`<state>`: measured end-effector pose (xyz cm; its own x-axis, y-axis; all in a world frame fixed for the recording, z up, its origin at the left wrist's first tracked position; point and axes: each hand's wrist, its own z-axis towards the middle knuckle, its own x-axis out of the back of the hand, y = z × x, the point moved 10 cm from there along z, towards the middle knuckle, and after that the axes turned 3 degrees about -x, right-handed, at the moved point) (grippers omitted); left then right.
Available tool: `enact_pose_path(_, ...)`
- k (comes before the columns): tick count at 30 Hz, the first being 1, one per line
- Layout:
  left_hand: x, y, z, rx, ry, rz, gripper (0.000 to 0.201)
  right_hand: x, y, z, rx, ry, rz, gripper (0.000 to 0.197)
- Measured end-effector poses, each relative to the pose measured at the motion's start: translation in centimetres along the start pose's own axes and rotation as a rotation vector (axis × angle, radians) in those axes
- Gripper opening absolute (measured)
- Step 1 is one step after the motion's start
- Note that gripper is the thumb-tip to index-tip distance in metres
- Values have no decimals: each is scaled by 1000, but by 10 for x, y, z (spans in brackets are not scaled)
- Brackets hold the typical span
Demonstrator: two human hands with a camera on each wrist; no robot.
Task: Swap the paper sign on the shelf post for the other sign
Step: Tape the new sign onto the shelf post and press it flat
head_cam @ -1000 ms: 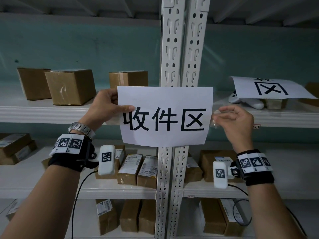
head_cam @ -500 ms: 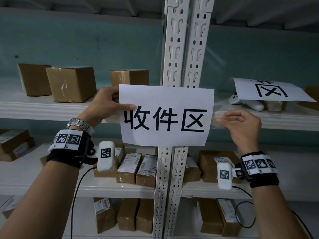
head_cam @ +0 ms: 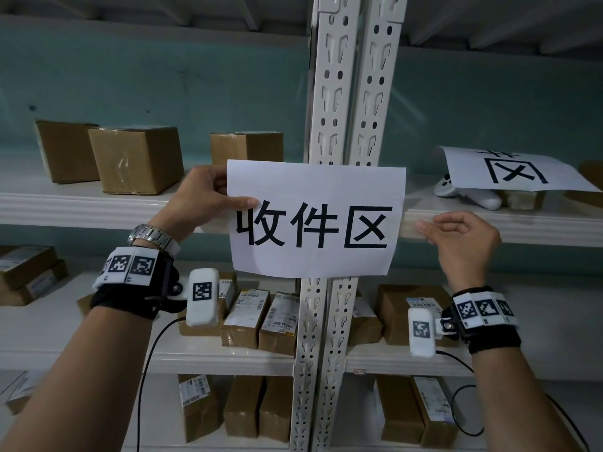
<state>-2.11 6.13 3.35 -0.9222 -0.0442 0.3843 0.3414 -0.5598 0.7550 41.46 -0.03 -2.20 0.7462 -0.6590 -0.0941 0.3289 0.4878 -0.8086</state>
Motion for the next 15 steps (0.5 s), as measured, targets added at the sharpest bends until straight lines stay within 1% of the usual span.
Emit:
enact_pose_path(4, -1, 1, -1, 3, 7, -7, 42, -1, 2, 0, -11, 23, 2, 27)
enact_pose_path(8, 0, 4, -2, -19, 20, -16, 47, -1, 1, 0, -8, 34, -14, 27)
enact_pose_path(15, 0, 4, -2, -17, 21, -9, 47, 1, -1, -2, 33, 58, -54, 27)
